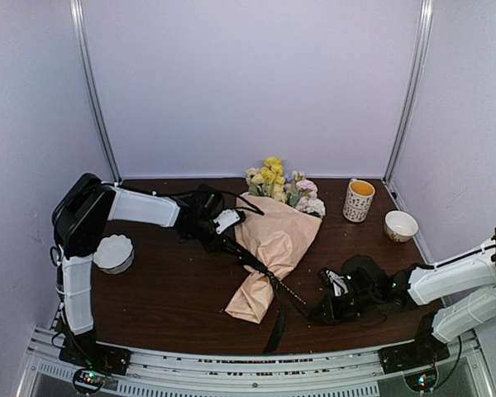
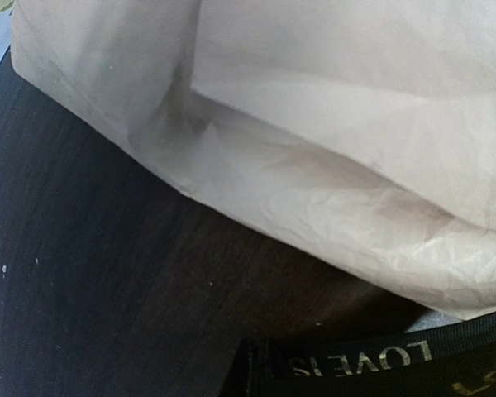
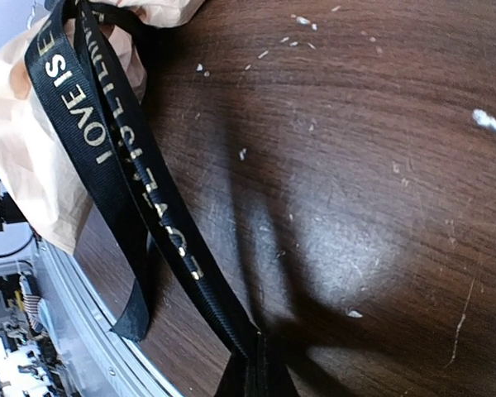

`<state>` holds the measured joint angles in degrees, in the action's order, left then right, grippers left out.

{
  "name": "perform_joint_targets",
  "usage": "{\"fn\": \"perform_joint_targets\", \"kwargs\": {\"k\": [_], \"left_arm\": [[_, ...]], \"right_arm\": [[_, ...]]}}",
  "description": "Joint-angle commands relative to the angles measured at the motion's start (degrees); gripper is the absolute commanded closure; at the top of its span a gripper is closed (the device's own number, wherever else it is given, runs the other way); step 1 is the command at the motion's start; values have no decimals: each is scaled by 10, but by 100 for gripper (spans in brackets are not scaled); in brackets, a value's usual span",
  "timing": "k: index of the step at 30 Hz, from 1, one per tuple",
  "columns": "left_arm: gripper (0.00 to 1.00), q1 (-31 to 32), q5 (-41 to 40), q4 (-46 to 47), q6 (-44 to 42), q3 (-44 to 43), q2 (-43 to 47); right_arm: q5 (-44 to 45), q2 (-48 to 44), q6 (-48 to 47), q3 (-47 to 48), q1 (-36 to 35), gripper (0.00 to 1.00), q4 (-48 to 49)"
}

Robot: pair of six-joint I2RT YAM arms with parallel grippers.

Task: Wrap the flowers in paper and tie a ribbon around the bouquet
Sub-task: Tie the half-tied ribbon around the folded bouquet, then adjust the ribbon on the folded bouquet.

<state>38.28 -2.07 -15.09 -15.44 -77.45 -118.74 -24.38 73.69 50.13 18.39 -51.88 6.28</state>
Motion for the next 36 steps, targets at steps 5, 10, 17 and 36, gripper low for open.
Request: {"fn": "perform_joint_targets", "kwargs": {"k": [5, 10, 17, 36], "left_arm": [[33, -37, 64, 48, -15, 47, 81], [21, -37, 36, -21, -38, 45, 115], [2, -37, 62, -7, -37, 125, 230], [61, 73, 148, 157, -28, 262, 266]], "right_arm": [[38, 30, -101, 151, 44, 100, -191], [48, 80, -143, 231, 83, 100, -217], [54, 99, -157, 274, 106, 100, -230], [29, 146, -176, 302, 120, 100, -225]]}}
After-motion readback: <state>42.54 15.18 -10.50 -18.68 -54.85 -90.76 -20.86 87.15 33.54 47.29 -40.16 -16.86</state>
